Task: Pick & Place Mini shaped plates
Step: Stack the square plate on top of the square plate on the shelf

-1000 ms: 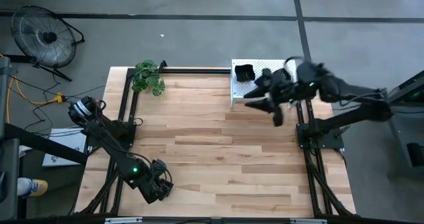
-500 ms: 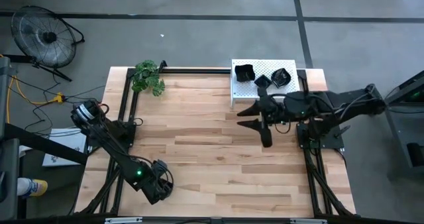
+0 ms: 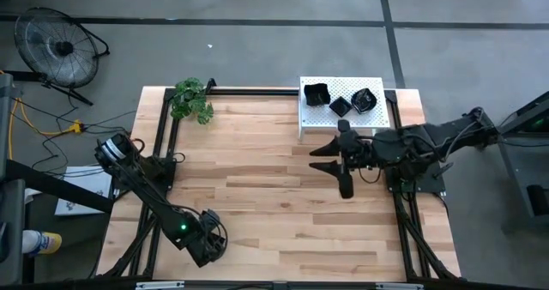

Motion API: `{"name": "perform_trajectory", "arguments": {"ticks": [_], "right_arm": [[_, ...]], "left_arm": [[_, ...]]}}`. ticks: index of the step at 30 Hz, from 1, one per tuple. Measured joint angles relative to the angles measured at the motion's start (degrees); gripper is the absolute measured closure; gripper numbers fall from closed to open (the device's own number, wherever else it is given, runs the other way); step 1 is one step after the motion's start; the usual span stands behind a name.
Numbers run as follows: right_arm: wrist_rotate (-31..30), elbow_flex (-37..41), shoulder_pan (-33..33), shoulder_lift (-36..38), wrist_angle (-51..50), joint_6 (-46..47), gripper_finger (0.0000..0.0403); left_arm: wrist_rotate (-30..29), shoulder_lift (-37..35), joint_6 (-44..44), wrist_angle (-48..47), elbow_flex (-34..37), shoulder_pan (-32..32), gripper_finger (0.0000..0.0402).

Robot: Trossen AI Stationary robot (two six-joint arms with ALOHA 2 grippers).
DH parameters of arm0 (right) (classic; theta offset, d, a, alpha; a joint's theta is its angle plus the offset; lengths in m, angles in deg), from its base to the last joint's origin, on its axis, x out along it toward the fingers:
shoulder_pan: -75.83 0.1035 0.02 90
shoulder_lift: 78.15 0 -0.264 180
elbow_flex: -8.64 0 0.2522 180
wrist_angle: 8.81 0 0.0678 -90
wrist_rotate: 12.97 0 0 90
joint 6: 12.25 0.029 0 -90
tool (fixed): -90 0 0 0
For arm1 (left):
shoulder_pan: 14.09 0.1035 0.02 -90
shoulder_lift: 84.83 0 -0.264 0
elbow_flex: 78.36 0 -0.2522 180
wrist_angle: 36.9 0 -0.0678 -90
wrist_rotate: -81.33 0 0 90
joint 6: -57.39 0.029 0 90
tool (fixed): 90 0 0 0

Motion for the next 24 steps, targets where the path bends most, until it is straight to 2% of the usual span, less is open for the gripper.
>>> {"name": "perform_trajectory", "arguments": {"ticks": [5,13,19,24], "right_arm": [[-1.95,0.00,1.49,0.00,-0.57,0.99,0.0269],[-2.23,0.00,2.71,0.00,-1.12,1.30,0.0269],[-1.67,0.00,3.19,0.02,-3.12,3.22,0.0269],[-2.99,2.54,3.96,0.04,-4.44,5.57,0.0269]], "left_arm": [[0.02,0.52,0.03,-0.26,0.04,0.00,0.0300],[-0.14,0.41,0.38,0.07,0.00,0.02,0.0392],[-2.38,0.04,1.50,-0.12,-0.52,0.01,0.0396],[-10.76,0.04,2.47,-4.06,-4.51,0.02,0.0399]]}}
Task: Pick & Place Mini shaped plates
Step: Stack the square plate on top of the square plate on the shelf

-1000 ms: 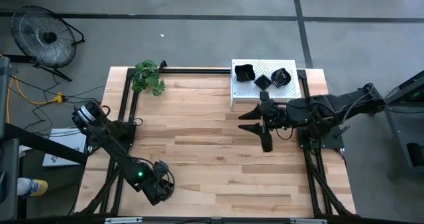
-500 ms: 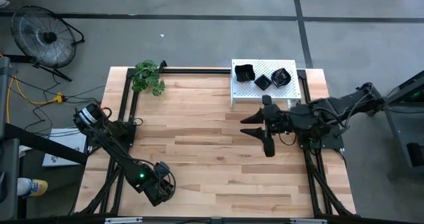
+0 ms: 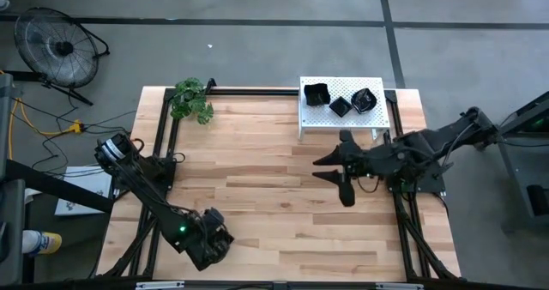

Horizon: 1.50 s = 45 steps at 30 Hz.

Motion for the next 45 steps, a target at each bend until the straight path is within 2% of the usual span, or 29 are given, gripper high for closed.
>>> {"name": "perform_trajectory", "arguments": {"ticks": [2,5,11,16,20,24,29,35,40,45], "right_arm": [[-1.42,2.05,0.81,-0.02,1.21,1.20,0.0269],[-3.47,6.00,1.99,-0.02,6.04,2.27,0.0269],[-7.39,15.00,3.35,-0.02,22.09,2.80,0.0269],[-10.09,21.90,3.35,-0.02,37.35,1.10,0.0269],[-13.54,24.93,3.32,-0.04,43.78,-0.29,0.0269],[-15.22,25.31,3.29,-0.04,44.57,-2.69,0.0269],[-14.78,25.31,1.89,-0.04,45.78,-7.61,0.0265],[-12.42,25.31,-1.55,-0.07,45.34,-3.65,0.0220],[-11.48,25.31,-3.74,-0.07,45.48,-3.24,0.0180],[-11.40,25.31,-4.91,-0.07,44.80,-3.15,0.0180]], "left_arm": [[-5.17,0.00,0.59,-2.29,-2.09,0.02,0.0400],[-16.12,0.00,0.73,-7.73,-5.64,0.02,0.0400],[-37.78,0.00,2.09,-18.66,-12.77,1.51,0.0400],[-50.97,0.00,12.74,-19.70,-17.67,6.44,0.0401],[-57.16,0.00,24.46,-16.73,-21.36,11.33,0.0401],[-60.23,0.00,37.24,-11.90,-24.99,15.69,0.0401],[-60.83,0.00,54.51,-2.92,-28.37,20.24,0.0401],[-59.97,-0.02,72.04,9.09,-29.61,24.09,0.0401],[-56.50,-0.02,80.61,16.26,-29.61,26.31,0.0401],[-54.93,-0.02,85.02,19.70,-29.63,27.53,0.0401]]}}
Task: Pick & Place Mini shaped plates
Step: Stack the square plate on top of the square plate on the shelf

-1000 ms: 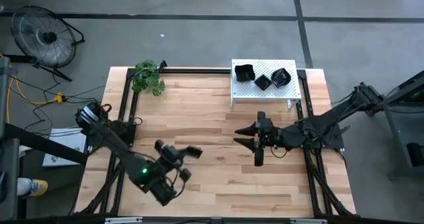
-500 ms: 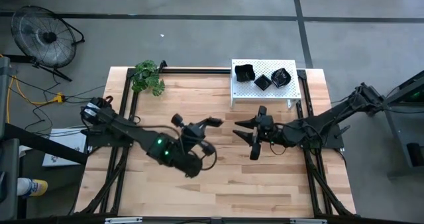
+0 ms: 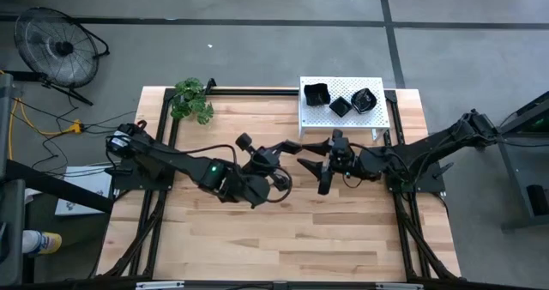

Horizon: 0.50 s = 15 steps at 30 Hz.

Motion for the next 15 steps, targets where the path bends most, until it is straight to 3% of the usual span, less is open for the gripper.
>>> {"name": "perform_trajectory", "arguments": {"ticks": [15], "right_arm": [[0.21,0.00,-1.08,0.00,-0.27,0.04,0.0296]], "left_arm": [[-0.47,0.00,1.59,1.59,0.00,0.27,0.0401]]}}
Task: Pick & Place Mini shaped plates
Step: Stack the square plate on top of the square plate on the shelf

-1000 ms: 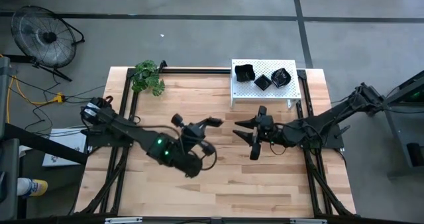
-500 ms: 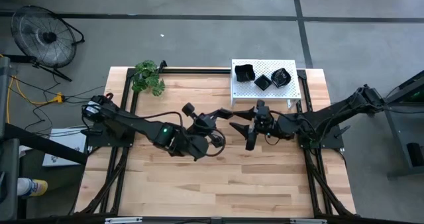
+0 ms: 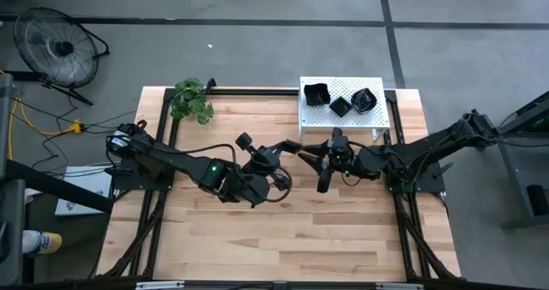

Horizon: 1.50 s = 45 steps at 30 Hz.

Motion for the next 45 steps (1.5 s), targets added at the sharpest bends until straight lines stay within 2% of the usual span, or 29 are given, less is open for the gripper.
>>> {"name": "perform_trajectory", "arguments": {"ticks": [8,27,45], "right_arm": [[-0.11,0.00,-0.67,0.00,0.00,-0.02,0.0336],[-0.02,-0.02,-1.90,0.00,0.00,0.09,0.0389],[-1.85,-0.02,-1.90,0.00,-0.15,-0.28,0.0402]], "left_arm": [[-0.10,0.00,-0.09,0.05,0.00,0.02,0.0401],[-0.69,0.00,-0.11,0.42,0.00,0.36,0.0401],[1.42,0.00,-0.11,0.43,0.00,1.16,0.0401]]}}
